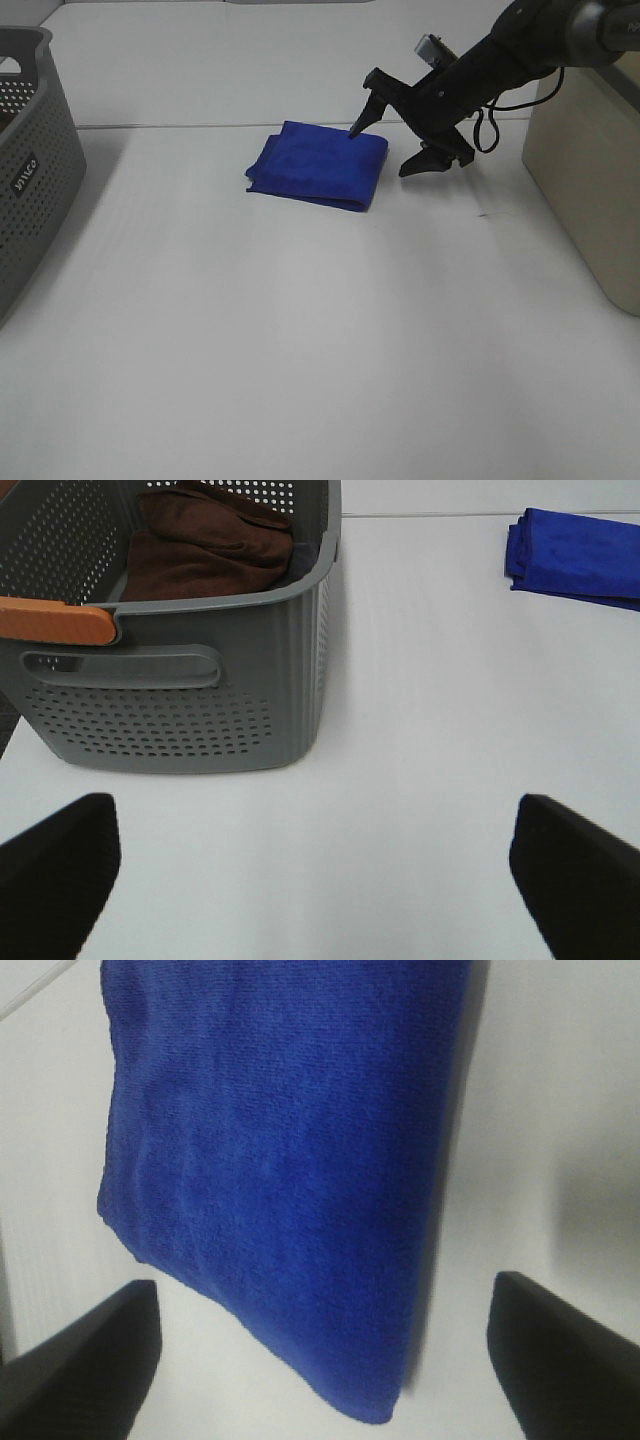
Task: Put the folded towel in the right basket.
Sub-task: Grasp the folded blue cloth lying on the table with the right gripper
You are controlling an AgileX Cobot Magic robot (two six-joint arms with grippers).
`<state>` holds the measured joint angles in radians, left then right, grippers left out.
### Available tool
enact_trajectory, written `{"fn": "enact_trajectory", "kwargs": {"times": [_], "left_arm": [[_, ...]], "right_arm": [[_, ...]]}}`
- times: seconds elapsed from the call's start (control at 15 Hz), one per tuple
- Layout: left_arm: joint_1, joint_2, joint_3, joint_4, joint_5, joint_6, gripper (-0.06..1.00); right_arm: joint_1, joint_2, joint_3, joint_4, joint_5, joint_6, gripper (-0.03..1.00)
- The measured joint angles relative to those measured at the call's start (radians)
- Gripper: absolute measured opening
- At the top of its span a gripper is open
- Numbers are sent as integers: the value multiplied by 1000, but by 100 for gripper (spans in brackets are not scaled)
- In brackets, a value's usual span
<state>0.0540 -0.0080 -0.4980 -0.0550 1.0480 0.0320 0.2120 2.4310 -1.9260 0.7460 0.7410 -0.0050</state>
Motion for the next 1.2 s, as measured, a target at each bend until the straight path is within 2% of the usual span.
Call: {"fn": "enact_trajectory", "kwargs": {"times": [0.53, 0.73, 0.87, 1.0, 1.13, 1.2], "left_arm": [[0, 0, 0, 0, 0, 0, 99], [0, 0, 0, 0, 0, 0, 99], [0, 0, 0, 0, 0, 0, 99], [0, 0, 0, 0, 0, 0, 99], [0, 0, 0, 0, 0, 0, 99], [0, 0, 0, 0, 0, 0, 99]], "right_arm": [[0, 145, -146, 22, -25, 48, 82], [5, 168, -166, 67, -20, 75, 81], [37, 181, -166, 147, -47, 68, 78], [85, 198, -163, 278, -122, -10, 72], [112, 214, -156, 412, -172, -111, 58], [124, 220, -154, 510, -196, -176, 45]]}}
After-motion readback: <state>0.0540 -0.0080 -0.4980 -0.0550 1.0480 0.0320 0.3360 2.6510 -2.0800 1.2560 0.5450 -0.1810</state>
